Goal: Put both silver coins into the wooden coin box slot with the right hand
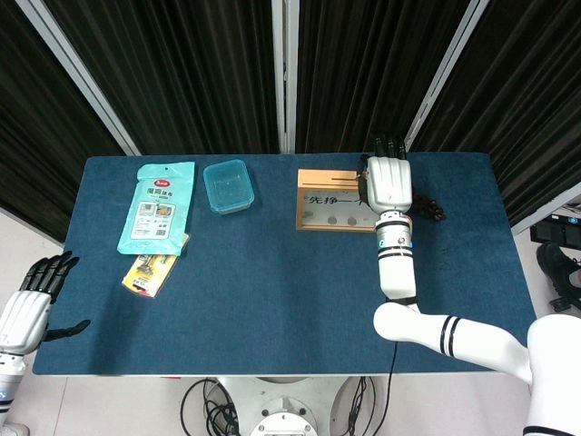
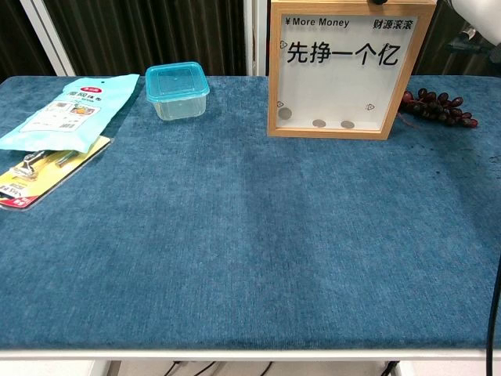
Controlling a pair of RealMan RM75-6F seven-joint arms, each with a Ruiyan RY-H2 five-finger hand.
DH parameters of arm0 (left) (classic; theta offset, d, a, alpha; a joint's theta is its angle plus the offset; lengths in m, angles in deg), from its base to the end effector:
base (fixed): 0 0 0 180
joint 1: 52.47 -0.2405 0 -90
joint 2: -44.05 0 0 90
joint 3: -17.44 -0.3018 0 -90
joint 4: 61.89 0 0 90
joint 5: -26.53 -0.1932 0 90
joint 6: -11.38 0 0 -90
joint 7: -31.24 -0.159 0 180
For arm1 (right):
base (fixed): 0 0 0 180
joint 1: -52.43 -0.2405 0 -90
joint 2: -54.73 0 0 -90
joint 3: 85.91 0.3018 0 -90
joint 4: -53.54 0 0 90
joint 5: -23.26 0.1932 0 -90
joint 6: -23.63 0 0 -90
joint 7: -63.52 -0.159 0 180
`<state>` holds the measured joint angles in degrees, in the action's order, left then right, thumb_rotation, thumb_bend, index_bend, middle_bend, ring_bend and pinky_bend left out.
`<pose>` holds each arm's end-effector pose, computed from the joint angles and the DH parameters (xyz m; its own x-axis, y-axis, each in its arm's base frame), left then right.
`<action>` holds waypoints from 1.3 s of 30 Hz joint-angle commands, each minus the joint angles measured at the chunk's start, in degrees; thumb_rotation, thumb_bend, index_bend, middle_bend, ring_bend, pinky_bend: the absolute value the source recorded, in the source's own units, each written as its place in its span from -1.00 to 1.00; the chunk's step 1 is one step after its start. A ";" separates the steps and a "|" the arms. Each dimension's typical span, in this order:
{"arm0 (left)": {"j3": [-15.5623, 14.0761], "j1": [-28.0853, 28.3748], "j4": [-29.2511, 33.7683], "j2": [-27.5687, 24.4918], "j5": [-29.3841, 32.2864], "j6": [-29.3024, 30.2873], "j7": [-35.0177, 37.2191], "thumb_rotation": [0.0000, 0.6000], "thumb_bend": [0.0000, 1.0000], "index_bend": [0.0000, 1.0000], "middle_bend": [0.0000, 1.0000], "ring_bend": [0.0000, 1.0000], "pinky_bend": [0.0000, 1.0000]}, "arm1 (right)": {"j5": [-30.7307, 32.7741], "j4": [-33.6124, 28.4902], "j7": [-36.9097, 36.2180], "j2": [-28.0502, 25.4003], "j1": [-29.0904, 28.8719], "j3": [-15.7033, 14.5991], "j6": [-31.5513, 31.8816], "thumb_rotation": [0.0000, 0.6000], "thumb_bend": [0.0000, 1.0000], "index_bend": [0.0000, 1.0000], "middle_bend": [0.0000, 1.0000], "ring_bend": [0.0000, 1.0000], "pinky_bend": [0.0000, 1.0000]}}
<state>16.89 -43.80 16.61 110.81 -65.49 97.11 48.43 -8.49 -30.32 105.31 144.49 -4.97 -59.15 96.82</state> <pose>-0.3621 0.2135 0.1865 0.3122 0.0445 0.9490 0.9407 -0.1543 -0.3022 -0.1009 -0.4777 0.0785 0.3821 0.0483 0.9229 -0.9241 0.0174 0.3817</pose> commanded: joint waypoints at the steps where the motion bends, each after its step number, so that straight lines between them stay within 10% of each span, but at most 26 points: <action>1: 0.03 -0.02 -0.06 -0.02 0.04 0.02 0.09 1.00 -0.90 -1.00 -1.00 -1.00 -1.00 | -0.21 0.47 0.06 0.26 -0.17 0.01 -0.03 1.00 0.00 0.51 -0.82 -1.00 -1.00; 26: 0.24 0.04 -0.41 -0.17 0.15 0.00 0.54 1.00 -0.90 -1.00 -1.00 -1.00 -1.00 | -1.02 1.57 0.31 1.17 0.15 -0.50 -0.89 1.00 0.01 0.47 -0.82 -1.00 -1.00; 39: 0.20 0.01 -0.23 -0.36 0.06 0.06 0.54 1.00 -0.90 -1.00 -1.00 -1.00 -1.00 | -2.31 0.62 -0.97 -0.22 1.26 -1.25 -2.28 1.00 -0.04 -0.10 -0.90 -1.00 -1.00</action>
<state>17.09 -43.80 16.39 110.45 -65.44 97.17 48.96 -10.76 -29.69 104.38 144.30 -3.73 -60.38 94.57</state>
